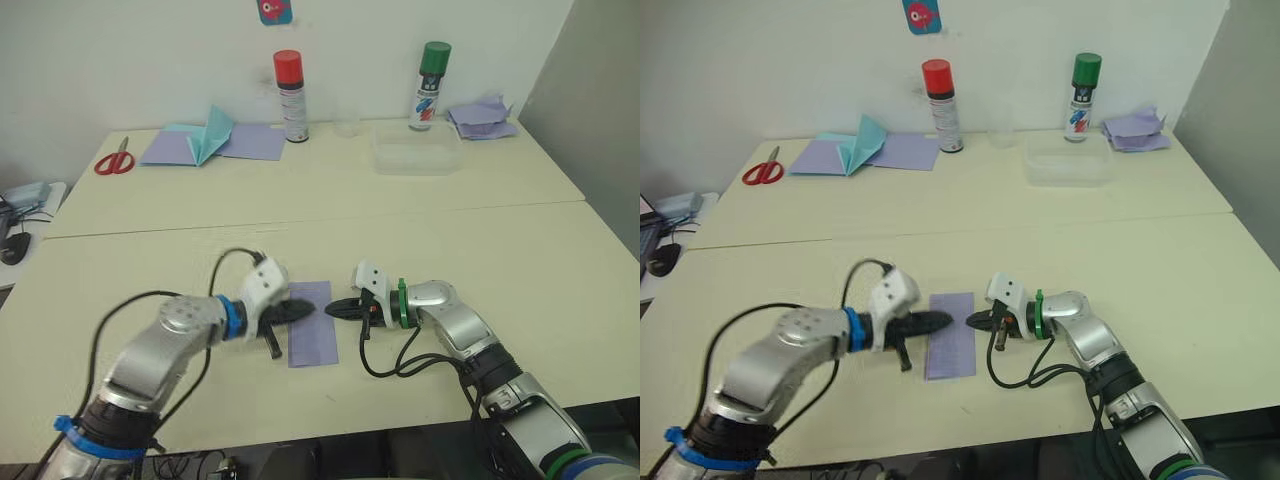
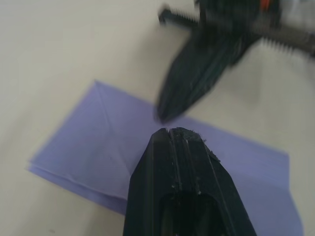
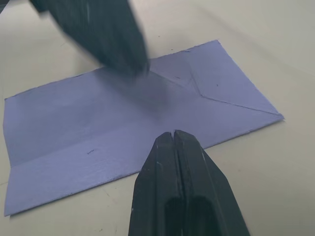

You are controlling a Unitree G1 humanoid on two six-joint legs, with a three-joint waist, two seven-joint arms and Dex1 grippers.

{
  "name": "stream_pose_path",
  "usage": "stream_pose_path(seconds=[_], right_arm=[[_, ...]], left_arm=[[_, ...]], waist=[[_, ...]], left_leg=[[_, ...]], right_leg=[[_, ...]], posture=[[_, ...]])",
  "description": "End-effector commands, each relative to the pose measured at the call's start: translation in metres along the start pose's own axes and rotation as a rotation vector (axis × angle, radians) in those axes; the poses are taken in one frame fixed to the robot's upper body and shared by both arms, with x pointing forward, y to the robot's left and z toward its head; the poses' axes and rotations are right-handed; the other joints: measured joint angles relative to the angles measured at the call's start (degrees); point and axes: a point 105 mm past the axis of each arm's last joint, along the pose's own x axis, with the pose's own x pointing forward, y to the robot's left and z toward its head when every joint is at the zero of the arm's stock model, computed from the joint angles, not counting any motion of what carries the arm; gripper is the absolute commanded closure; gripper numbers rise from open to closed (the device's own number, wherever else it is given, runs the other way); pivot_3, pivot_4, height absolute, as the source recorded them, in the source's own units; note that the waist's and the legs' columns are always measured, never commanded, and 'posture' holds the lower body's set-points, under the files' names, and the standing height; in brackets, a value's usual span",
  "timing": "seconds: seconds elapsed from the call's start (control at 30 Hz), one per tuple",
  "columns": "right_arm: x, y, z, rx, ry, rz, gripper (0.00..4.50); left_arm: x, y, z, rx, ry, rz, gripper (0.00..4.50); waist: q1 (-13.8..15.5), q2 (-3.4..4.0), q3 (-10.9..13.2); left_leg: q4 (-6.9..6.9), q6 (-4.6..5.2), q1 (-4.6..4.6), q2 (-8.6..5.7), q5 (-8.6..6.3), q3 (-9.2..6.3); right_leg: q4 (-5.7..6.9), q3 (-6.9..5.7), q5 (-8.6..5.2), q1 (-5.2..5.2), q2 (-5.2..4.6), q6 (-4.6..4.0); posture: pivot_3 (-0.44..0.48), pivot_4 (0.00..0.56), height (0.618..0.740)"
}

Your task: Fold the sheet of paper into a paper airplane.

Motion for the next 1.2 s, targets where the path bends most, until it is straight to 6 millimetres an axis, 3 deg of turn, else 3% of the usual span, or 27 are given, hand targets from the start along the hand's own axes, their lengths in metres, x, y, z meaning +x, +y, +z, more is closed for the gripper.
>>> stream_pose_path(seconds=[0.03,0.1,0.17,0.23,0.37,0.5,0.63,0.77,1.03,1.2], right_arm=[[-0.010,0.007,-0.008,0.033,0.050,0.041,4.49],[-0.013,0.009,-0.002,0.027,0.037,0.050,4.49],[-0.015,0.001,0.023,0.033,-0.085,0.001,4.49],[-0.015,-0.005,0.032,0.031,-0.125,-0.036,4.49],[-0.009,-0.007,0.008,-0.016,-0.008,-0.054,4.49],[-0.007,0.011,-0.020,-0.038,0.115,0.039,4.49],[-0.012,0.026,-0.027,-0.010,0.147,0.123,4.49],[-0.016,0.054,-0.035,0.032,0.183,0.264,4.49],[-0.027,0.084,-0.038,0.101,0.217,0.413,4.49],[-0.030,0.059,-0.002,0.116,0.038,0.299,4.49]], left_arm=[[0.008,0.000,-0.006,0.047,0.010,0.009,4.50],[0.010,-0.001,-0.013,0.060,0.034,-0.002,4.50],[0.012,-0.003,-0.020,0.084,0.061,-0.020,4.50],[0.014,-0.004,-0.021,0.086,0.058,-0.028,4.50],[0.016,-0.002,-0.018,0.081,0.045,-0.024,4.50],[0.016,-0.001,-0.019,0.076,0.046,-0.026,4.50],[0.016,-0.002,-0.020,0.057,0.042,-0.035,4.50],[0.014,-0.005,-0.026,0.044,0.055,-0.042,4.50],[0.009,-0.004,-0.030,0.038,0.065,-0.036,4.50],[0.009,-0.003,-0.032,0.038,0.069,-0.032,4.50]], waist=[[0.4,0.01,0.0],[0.7,0.01,0.0],[0.9,0.01,0.0],[0.9,0.03,0.0],[1.5,0.06,0.0],[1.5,0.15,-0.1],[1.5,0.20,-0.1],[1.5,0.26,-0.3],[1.5,0.42,-0.6],[1.5,0.43,-0.5]], left_leg=[[0.02,0.01,-0.05,-0.01,0.00,0.00],[0.06,0.07,-0.06,-0.04,-0.05,-0.01],[0.06,0.12,-0.06,-0.04,-0.07,0.01],[0.06,0.24,-0.06,-0.02,-0.14,0.01],[0.10,0.28,-0.05,-0.04,-0.16,-0.02],[0.12,0.29,-0.04,-0.06,-0.16,0.02],[0.12,0.31,0.00,-0.05,-0.18,0.00],[0.12,0.35,0.02,-0.04,-0.20,-0.01],[0.11,0.31,0.05,0.01,-0.29,0.00],[0.11,0.30,0.04,0.02,-0.33,0.00]], right_leg=[[0.00,-0.01,0.00,-0.04,0.00,0.00],[-0.02,0.00,0.00,0.00,-0.01,0.00],[-0.06,0.01,0.00,0.02,-0.02,0.00],[-0.06,0.01,-0.01,0.04,-0.03,-0.01],[-0.04,-0.03,-0.01,0.05,-0.01,0.00],[-0.04,0.00,-0.01,0.07,-0.01,0.00],[-0.06,-0.03,-0.01,0.14,-0.01,0.00],[-0.10,-0.03,-0.01,0.18,-0.02,0.01],[-0.18,-0.02,-0.03,0.18,-0.02,0.01],[-0.21,-0.04,-0.03,0.16,-0.02,0.01]], posture=[[0.000,0.150,0.740],[0.000,0.150,0.740],[0.000,0.150,0.740],[0.000,0.150,0.740],[0.000,0.150,0.740],[0.000,0.150,0.740],[0.000,0.150,0.740],[0.000,0.150,0.740],[0.000,0.150,0.740],[0.000,0.150,0.740]])
